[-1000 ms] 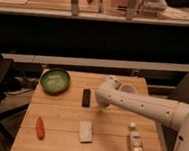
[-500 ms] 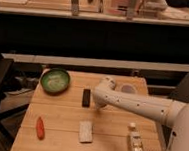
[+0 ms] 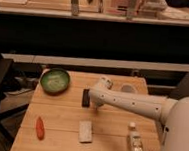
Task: Push the eraser across the table
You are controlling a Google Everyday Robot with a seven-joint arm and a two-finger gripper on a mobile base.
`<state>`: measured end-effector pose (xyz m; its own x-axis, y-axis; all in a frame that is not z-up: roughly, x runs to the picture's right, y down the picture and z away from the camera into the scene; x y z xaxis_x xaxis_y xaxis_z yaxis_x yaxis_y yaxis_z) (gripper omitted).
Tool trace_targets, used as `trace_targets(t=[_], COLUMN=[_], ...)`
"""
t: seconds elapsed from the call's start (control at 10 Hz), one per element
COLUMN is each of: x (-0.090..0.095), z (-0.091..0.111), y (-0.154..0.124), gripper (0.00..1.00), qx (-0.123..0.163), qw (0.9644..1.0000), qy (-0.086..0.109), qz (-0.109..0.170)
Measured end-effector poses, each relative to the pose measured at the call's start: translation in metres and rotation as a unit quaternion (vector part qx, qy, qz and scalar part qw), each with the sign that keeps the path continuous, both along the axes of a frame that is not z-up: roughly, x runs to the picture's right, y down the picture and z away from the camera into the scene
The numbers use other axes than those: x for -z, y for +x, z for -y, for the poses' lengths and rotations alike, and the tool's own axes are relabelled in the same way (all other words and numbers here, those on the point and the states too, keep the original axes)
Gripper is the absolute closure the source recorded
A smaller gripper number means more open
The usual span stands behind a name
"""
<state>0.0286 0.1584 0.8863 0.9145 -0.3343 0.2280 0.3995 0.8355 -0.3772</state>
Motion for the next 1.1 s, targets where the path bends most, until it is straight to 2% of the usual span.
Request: trace_targets(t=[1.1], x=[-0.017], z=[0.011], y=[-0.056], gripper=[0.95], qx=[0.052], qw=[0.9986], qy=[0.008], qz=[0.009])
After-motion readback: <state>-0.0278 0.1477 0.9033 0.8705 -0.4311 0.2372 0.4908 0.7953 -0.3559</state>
